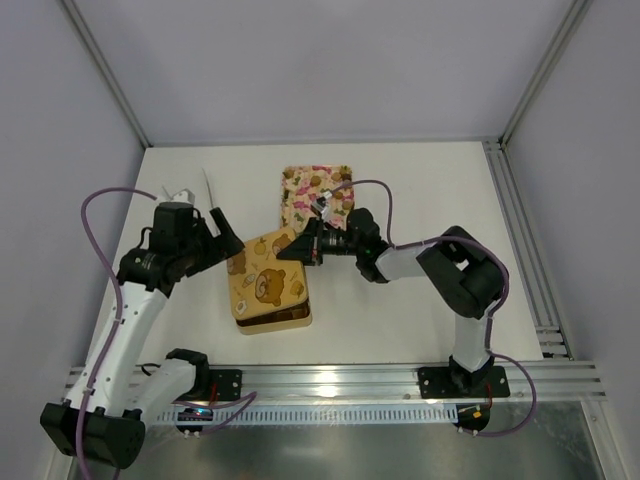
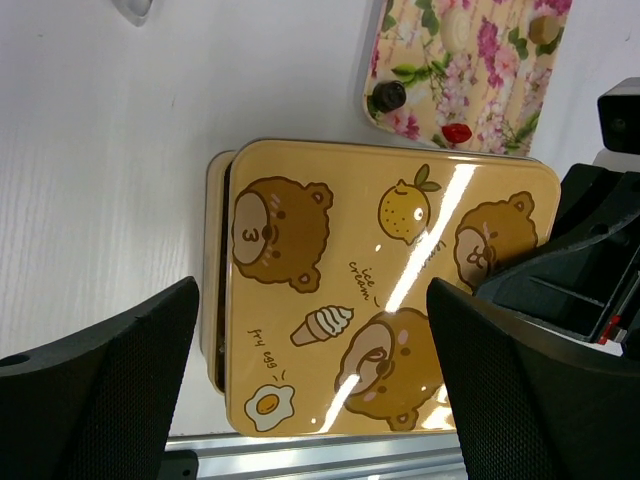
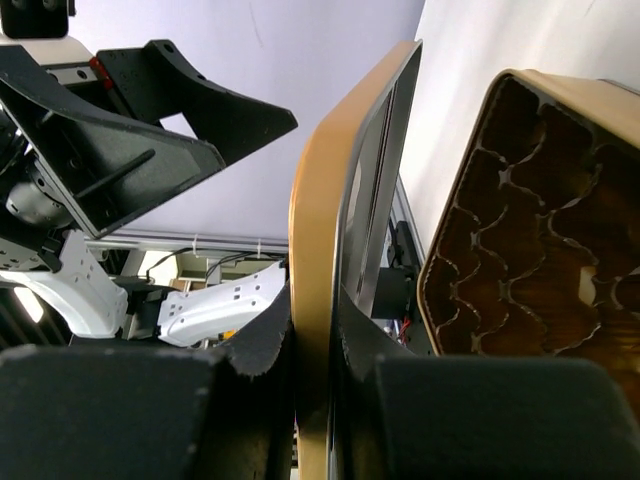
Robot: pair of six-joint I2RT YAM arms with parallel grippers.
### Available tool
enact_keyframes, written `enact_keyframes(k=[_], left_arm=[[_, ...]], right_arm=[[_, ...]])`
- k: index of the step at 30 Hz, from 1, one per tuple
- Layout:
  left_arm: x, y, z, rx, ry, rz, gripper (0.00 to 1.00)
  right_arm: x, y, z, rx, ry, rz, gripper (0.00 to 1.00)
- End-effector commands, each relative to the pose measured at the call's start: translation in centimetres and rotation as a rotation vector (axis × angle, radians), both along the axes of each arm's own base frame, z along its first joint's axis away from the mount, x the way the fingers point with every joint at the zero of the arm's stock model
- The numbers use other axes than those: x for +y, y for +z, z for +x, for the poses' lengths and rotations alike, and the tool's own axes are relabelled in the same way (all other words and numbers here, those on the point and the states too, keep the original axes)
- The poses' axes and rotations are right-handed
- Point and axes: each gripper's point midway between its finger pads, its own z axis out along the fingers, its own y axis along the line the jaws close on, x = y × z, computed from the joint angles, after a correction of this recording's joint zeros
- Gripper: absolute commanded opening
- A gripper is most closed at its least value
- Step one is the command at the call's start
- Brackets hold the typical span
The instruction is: Pack the chocolate
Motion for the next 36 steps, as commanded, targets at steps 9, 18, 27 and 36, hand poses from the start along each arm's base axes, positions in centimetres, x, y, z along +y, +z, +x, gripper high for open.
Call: enact_keyframes(k=[9,18,27,36], left_arm=[[-1.1,-2.2,0.0,-0.005,-0.025,-0.058,0.93],[-1.9,-4.4,-0.1,0.013,-0.040,-0.101,0.94],[-2.2,-6.0,0.0,0.043,-0.050,-0.114,0.95],[-2.0,-7.6,-0.1,0.091,-0.046,-0.089,0.94]], right_arm=[[1.3,0.3,0.7,-0.081,-0.035,0.079,0.04],[1.0,-1.8,0.3,-0.051,-0.039,0.064,0.04],[0.9,-3.0,0.1,-0.039,-0.038,0.046,0.04],[0.4,-3.9,0.1,-0.025,-0.046,0.041,0.04]])
